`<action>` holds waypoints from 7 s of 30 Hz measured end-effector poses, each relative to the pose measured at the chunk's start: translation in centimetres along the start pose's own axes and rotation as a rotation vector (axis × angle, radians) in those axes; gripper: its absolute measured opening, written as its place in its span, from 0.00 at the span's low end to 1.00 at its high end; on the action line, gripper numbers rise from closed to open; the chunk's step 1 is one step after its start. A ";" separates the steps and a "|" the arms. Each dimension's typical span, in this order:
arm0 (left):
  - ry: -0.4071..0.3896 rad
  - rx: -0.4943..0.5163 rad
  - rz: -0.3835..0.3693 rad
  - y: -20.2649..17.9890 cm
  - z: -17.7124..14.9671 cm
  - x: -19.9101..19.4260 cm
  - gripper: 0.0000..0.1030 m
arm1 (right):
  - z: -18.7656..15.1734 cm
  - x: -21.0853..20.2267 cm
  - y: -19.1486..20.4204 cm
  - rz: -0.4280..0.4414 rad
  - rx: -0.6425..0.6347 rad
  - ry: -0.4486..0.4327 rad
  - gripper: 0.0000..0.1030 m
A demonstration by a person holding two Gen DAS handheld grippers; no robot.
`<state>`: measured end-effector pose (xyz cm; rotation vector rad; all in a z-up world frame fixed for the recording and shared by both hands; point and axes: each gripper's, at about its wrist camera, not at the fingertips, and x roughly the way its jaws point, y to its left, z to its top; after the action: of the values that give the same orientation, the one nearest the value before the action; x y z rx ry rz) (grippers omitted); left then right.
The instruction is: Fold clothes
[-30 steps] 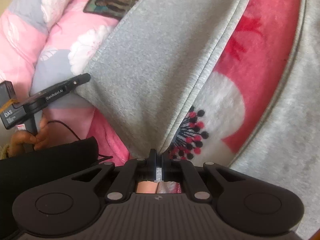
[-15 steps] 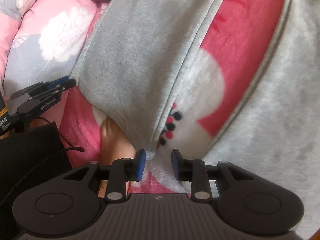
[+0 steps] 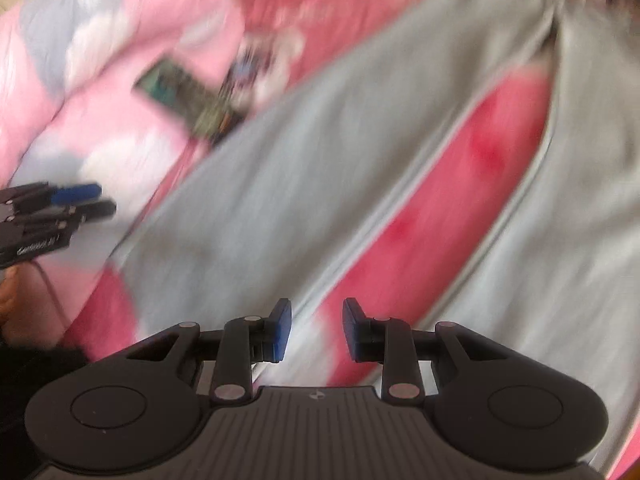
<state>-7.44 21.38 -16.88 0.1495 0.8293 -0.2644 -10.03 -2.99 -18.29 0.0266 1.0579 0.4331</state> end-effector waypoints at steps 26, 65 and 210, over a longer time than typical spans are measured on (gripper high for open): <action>0.111 -0.128 -0.042 -3.6 3.3 13.2 0.50 | 27.1 16.3 -21.8 -0.229 0.236 -0.379 0.18; 0.158 -0.103 0.126 -4.8 3.9 13.3 0.57 | 21.0 15.6 -21.2 0.016 -0.201 -0.020 0.10; 0.079 0.422 -0.066 -22.9 7.8 16.1 0.99 | -16.0 -6.7 -12.0 0.060 -0.446 0.060 0.18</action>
<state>1.83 -5.13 -24.25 0.5311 0.8497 -0.4965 -22.32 -19.30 -23.40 -0.3537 1.0010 0.7200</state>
